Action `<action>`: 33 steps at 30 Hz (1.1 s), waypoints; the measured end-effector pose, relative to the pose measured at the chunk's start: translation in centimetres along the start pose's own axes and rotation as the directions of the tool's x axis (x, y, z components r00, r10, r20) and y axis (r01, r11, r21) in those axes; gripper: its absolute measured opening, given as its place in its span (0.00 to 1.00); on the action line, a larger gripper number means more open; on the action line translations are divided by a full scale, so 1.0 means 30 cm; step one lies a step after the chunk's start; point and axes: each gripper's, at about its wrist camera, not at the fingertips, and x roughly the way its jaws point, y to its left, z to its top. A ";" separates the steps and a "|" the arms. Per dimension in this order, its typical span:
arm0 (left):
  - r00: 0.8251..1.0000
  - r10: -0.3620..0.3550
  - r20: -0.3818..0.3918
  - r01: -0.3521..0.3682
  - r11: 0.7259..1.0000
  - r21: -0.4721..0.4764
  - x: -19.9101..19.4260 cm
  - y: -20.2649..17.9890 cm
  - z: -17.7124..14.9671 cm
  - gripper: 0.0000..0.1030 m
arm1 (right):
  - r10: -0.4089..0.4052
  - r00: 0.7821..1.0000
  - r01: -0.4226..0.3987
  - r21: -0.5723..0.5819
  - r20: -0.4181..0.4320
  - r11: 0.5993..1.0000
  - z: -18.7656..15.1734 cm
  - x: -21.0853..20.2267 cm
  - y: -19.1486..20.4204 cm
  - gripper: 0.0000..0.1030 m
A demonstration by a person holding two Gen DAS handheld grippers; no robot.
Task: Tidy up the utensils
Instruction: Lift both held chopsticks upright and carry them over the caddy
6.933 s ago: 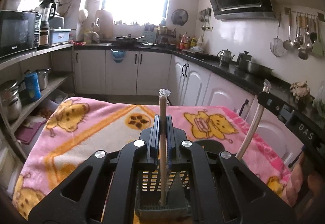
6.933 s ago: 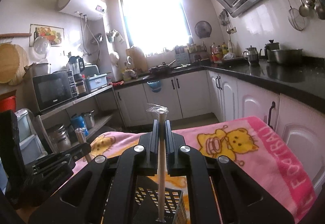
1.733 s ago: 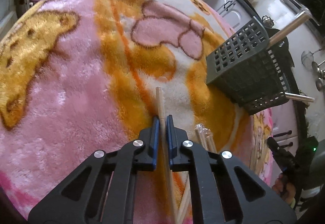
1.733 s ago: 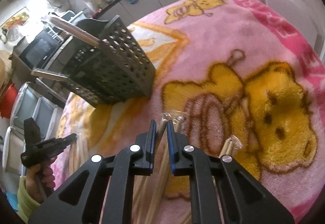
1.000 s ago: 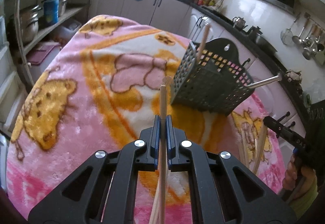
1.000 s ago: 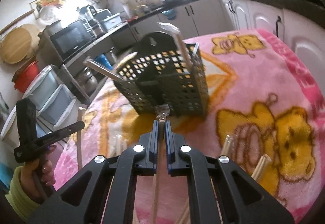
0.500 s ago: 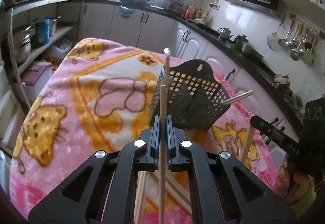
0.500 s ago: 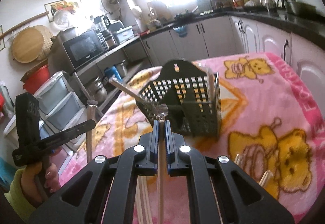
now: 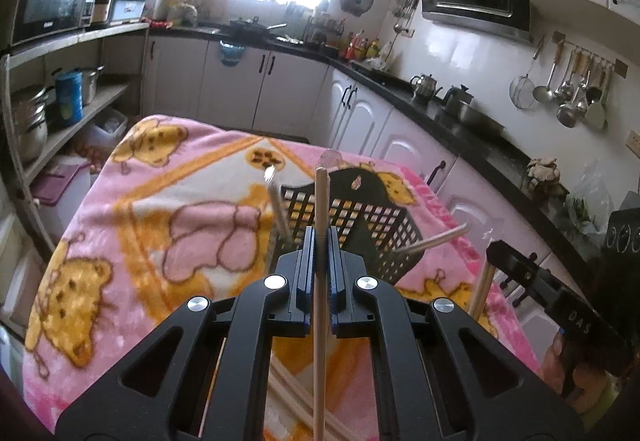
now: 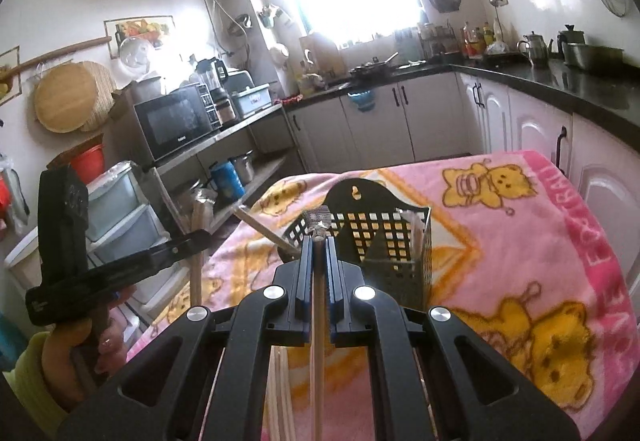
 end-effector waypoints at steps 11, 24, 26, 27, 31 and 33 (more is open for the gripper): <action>0.996 -0.025 0.084 0.024 1.000 0.014 0.031 -0.087 0.118 0.01 | 0.002 0.997 -0.003 0.017 0.071 1.000 0.082 -0.015 -0.013 0.06; 0.982 -0.044 0.183 0.041 0.999 0.020 0.084 -0.151 0.229 0.01 | -0.013 0.992 0.010 0.024 0.124 1.000 0.167 0.009 -0.034 0.06; 0.981 -0.039 0.189 0.035 0.999 0.021 0.103 -0.159 0.242 0.01 | -0.017 0.992 0.013 0.031 0.127 0.999 0.176 0.019 -0.042 0.06; 0.981 -0.036 0.191 0.032 0.999 0.024 0.109 -0.163 0.245 0.01 | -0.021 0.991 0.017 0.033 0.133 0.999 0.184 0.024 -0.045 0.06; 0.979 -0.026 0.202 0.022 1.000 0.021 0.149 -0.170 0.260 0.01 | -0.033 0.987 0.027 0.042 0.160 0.999 0.208 0.035 -0.060 0.06; 0.977 -0.020 0.214 0.017 1.000 0.016 0.163 -0.171 0.267 0.01 | -0.045 0.984 0.037 0.051 0.172 0.998 0.222 0.046 -0.072 0.06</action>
